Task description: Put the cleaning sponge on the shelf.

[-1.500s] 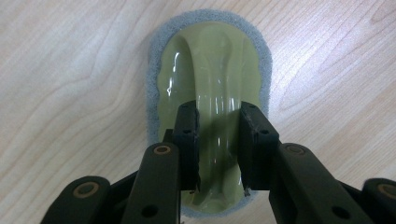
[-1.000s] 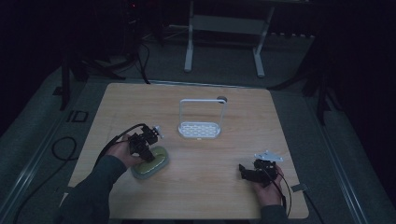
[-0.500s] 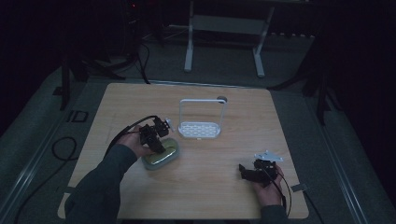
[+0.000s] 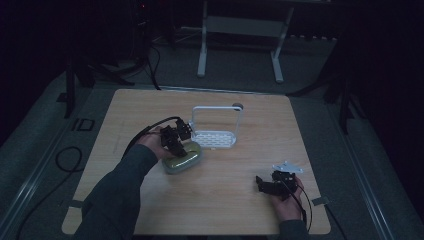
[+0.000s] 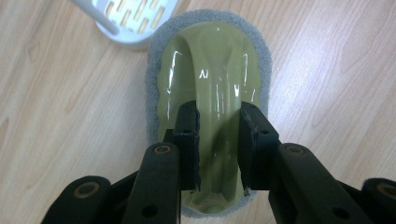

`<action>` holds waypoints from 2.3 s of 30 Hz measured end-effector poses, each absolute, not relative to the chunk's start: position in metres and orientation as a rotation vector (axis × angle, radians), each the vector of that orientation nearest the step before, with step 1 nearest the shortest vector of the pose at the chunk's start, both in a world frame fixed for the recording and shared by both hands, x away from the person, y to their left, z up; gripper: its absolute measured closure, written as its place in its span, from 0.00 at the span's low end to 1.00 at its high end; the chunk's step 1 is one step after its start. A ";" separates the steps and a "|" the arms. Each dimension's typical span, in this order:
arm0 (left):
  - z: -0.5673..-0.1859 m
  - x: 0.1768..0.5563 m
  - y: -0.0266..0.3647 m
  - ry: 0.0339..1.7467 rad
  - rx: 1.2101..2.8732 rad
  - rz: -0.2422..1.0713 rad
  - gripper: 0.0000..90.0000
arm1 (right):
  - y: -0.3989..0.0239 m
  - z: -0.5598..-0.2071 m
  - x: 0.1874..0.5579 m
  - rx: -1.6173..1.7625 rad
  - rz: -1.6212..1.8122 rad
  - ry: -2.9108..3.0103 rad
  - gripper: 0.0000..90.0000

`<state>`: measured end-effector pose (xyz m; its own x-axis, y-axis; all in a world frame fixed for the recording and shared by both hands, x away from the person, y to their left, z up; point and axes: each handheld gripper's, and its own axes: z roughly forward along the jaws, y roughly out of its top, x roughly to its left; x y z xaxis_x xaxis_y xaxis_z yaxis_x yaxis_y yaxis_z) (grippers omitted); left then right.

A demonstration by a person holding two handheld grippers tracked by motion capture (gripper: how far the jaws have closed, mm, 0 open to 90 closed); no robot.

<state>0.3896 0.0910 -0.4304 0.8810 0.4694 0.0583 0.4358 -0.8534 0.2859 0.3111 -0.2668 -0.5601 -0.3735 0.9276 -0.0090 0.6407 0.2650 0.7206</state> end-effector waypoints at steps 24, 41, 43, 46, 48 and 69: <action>-0.417 0.408 0.051 0.468 2.810 0.264 0.80 | -0.267 -0.560 0.311 1.418 0.890 2.108 0.13; -0.403 0.423 0.022 0.386 2.798 0.354 0.80 | -0.267 -0.560 0.311 1.416 0.891 2.110 0.13; -0.404 0.425 0.021 0.365 2.797 0.361 0.80 | -0.267 -0.560 0.311 1.416 0.891 2.111 0.13; -0.405 0.426 0.018 0.361 2.791 0.371 0.80 | -0.267 -0.560 0.311 1.414 0.891 2.111 0.13; -0.406 0.427 0.017 0.357 2.794 0.369 0.80 | -0.267 -0.560 0.311 1.414 0.891 2.111 0.13; -0.416 0.433 0.004 0.307 2.816 0.444 0.80 | -0.267 -0.560 0.311 1.415 0.892 2.111 0.13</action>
<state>0.4326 0.0037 -0.4162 0.9304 0.2481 0.2697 0.1640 -0.9401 0.2989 0.3107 -0.2670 -0.5601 -0.3768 0.9263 -0.0089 0.6394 0.2670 0.7210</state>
